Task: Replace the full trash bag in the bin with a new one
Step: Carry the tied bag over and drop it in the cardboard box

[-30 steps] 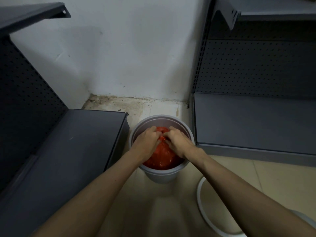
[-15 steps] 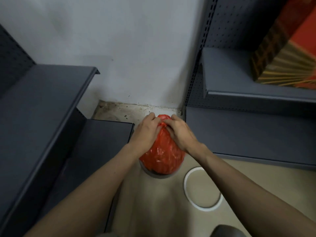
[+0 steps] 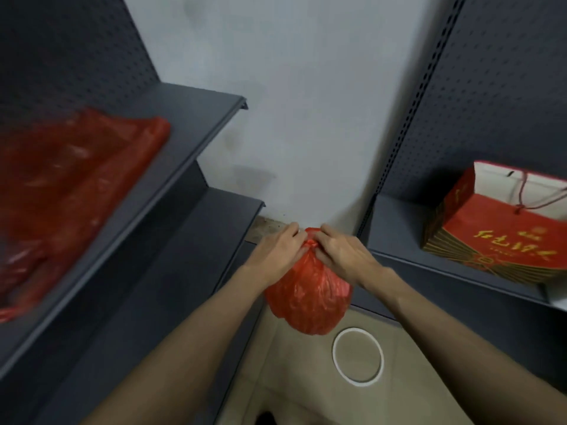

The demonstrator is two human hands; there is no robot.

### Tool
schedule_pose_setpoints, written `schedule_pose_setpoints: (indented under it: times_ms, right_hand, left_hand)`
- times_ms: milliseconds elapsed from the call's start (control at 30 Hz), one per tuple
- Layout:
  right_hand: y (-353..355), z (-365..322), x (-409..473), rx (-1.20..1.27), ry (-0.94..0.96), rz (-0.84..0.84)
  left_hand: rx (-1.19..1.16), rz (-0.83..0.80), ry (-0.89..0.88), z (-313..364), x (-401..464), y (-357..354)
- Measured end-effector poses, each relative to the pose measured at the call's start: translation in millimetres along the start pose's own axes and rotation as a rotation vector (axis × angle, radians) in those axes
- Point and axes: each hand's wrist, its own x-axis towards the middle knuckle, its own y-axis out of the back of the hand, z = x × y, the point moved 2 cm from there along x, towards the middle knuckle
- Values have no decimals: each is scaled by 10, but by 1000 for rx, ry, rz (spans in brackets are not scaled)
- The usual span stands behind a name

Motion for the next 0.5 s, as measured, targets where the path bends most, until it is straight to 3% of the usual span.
schedule_pose_setpoints:
  times_ms: [133,267,500]
  right_hand:
    - [519,-432,-44,3,146,-51]
    - [837,-954,-47,21,335,-87]
    - [867,-2135,-147,-14,660,-116]
  left_hand:
    - [31,56,70,203,-396,655]
    - [33,127,256,357,-952,1164]
    - [124,205,574,538,-2258,1700]
